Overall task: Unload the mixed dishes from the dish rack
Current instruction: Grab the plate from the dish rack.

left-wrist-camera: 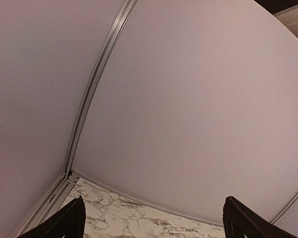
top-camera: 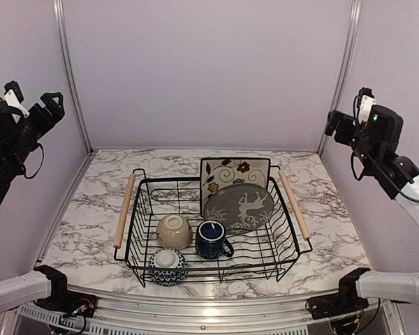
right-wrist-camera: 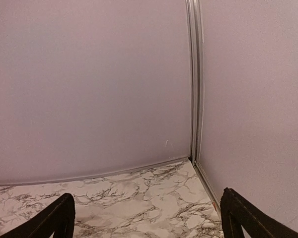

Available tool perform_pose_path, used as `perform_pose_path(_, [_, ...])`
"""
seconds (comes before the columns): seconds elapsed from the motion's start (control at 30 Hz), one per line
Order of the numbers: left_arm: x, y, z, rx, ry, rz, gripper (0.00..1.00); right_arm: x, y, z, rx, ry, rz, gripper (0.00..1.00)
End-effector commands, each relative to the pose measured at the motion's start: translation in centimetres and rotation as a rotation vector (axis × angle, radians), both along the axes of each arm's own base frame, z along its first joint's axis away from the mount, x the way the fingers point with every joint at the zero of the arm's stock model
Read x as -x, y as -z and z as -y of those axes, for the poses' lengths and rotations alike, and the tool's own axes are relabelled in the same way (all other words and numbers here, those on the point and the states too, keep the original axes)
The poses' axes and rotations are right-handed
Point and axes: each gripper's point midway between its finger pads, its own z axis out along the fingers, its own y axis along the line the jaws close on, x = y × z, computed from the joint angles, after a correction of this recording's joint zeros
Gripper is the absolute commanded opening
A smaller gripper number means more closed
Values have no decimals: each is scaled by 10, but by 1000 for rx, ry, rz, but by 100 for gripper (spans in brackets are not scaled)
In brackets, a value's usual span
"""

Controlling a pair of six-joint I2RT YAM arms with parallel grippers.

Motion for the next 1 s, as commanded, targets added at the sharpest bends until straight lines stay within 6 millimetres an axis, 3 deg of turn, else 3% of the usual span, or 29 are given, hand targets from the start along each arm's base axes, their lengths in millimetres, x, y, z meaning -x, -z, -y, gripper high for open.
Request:
perform_pose_path(0.0, [-8,30,6,50,55,-105,99,-1,12,11,-12,91,-95,99])
perform_pose_path(0.23, [-24,64,12,49,77,-264,99,-8,39,21,53,188,-244,99])
perform_pose_path(0.4, [-32,88,17,29,95,-379,99,-13,52,0,92,38,-330,98])
perform_pose_path(0.5, [-33,99,21,12,116,-423,99,-10,50,-16,84,-93,-313,98])
perform_pose_path(0.7, [-31,108,28,2,157,-455,99,-7,48,-28,141,-186,-245,98])
perform_pose_path(0.87, [-31,112,48,24,275,-443,99,-7,30,-77,216,-469,-171,98])
perform_pose_path(0.97, [-31,117,60,42,339,-442,99,-13,35,-114,266,-631,-168,99])
